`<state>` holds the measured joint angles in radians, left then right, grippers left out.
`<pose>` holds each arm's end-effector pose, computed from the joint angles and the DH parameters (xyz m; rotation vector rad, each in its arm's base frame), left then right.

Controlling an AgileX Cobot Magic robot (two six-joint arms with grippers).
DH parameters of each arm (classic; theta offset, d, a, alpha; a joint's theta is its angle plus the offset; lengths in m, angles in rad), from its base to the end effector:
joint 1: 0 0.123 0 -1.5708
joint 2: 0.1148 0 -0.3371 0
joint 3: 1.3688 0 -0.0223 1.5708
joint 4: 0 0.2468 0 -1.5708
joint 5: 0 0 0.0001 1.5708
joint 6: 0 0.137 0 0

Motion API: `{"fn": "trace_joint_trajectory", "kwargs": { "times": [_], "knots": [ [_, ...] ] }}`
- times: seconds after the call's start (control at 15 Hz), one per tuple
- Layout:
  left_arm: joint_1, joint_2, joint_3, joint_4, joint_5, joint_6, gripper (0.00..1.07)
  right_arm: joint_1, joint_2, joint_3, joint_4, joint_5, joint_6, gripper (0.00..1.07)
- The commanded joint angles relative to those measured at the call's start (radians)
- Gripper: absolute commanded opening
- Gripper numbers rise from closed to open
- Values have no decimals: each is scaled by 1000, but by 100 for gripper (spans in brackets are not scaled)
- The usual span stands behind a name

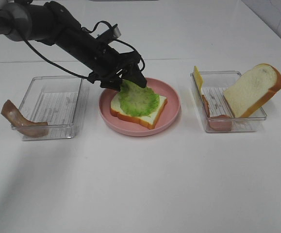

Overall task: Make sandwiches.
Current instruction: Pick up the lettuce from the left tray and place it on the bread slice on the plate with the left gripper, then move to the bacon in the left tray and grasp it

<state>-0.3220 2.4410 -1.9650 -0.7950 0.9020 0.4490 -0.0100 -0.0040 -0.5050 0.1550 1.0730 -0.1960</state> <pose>0.5142 -0.2525 0.1346 0.4665 2.6421 -0.9351 -0.0223 0.0188 0.2555 -0.1984 2.0286 0.0565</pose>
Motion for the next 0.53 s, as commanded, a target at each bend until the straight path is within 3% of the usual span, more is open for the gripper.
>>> {"fn": "trace_joint_trajectory", "kwargs": {
  "times": [0.07, 0.33, 0.47, 0.53],
  "knots": [
    [1, -7, -2, 32, -12, -5, 80, -5, -20, 0, 3, -5, -8, 82],
    [1, -63, -2, 168, -25, -50, 81, -5, -20, 0, 3, -5, -8, 82],
    [1, -96, -4, 266, -15, -114, 81, -5, -20, 0, 3, -5, -8, 82],
    [1, -113, -4, 317, -3, -172, 81, -5, -20, 0, 3, -5, -8, 82]
  ]
}}
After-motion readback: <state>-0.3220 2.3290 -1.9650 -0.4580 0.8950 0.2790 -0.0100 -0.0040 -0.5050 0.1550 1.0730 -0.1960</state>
